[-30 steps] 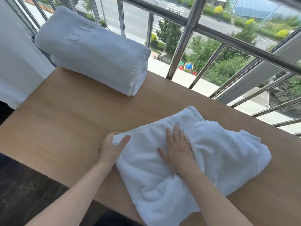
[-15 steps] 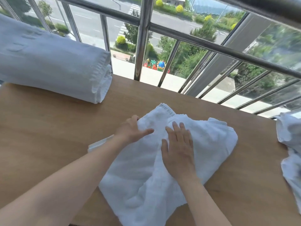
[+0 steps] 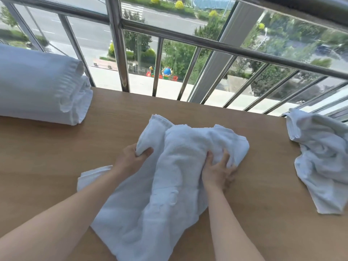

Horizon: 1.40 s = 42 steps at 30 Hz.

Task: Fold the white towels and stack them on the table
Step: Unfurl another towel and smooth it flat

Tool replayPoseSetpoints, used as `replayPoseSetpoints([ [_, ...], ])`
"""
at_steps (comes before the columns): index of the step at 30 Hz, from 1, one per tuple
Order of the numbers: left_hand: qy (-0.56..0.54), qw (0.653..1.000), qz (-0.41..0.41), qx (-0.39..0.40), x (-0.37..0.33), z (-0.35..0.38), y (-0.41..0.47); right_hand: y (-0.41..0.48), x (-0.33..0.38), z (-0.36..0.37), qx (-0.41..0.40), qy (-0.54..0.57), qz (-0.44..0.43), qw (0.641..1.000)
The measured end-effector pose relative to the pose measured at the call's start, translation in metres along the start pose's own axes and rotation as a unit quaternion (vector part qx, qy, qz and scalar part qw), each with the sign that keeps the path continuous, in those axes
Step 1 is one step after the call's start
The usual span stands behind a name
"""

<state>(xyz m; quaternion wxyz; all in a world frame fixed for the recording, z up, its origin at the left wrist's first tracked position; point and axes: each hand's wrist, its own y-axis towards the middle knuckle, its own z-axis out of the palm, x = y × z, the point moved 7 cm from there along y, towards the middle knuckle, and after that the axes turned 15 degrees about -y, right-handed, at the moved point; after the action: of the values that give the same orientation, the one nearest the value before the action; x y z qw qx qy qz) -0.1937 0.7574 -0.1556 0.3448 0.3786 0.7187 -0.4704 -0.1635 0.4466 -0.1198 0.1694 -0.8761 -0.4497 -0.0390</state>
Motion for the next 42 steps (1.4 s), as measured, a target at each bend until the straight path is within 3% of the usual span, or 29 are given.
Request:
replayPoseSetpoints([
  [6,-0.07,0.995,0.017,-0.064,-0.006,0.002,-0.005,0.018,-0.007,-0.006,-0.005,-0.011,-0.048,0.999],
  [12,-0.101,0.984,0.03,-0.147,0.002,-0.012,-0.013,0.044,-0.036,-0.039,-0.092,0.011,-0.066,0.994],
  [19,-0.203,0.906,-0.028,-0.371,0.043,-0.063,-0.027,0.059,-0.086,-0.059,-0.104,-0.024,0.032,0.994],
  [21,-0.199,0.909,-0.023,-0.365,0.05,-0.071,-0.023,0.044,-0.076,-0.051,-0.084,-0.097,0.023,0.991],
  [25,-0.209,0.921,-0.018,-0.327,0.056,-0.067,-0.015,-0.013,-0.016,-0.005,-0.005,-0.17,-0.171,0.97],
  [27,-0.226,0.918,-0.027,-0.325,0.058,-0.068,-0.014,-0.039,0.003,0.025,0.049,-0.196,-0.224,0.953],
  [35,-0.233,0.92,-0.072,-0.308,0.086,-0.1,-0.023,-0.036,0.01,0.066,0.071,-0.315,-0.275,0.906],
  [42,-0.198,0.934,-0.077,-0.289,0.099,-0.118,-0.034,-0.01,0.04,0.061,0.066,-0.336,-0.345,0.874],
])
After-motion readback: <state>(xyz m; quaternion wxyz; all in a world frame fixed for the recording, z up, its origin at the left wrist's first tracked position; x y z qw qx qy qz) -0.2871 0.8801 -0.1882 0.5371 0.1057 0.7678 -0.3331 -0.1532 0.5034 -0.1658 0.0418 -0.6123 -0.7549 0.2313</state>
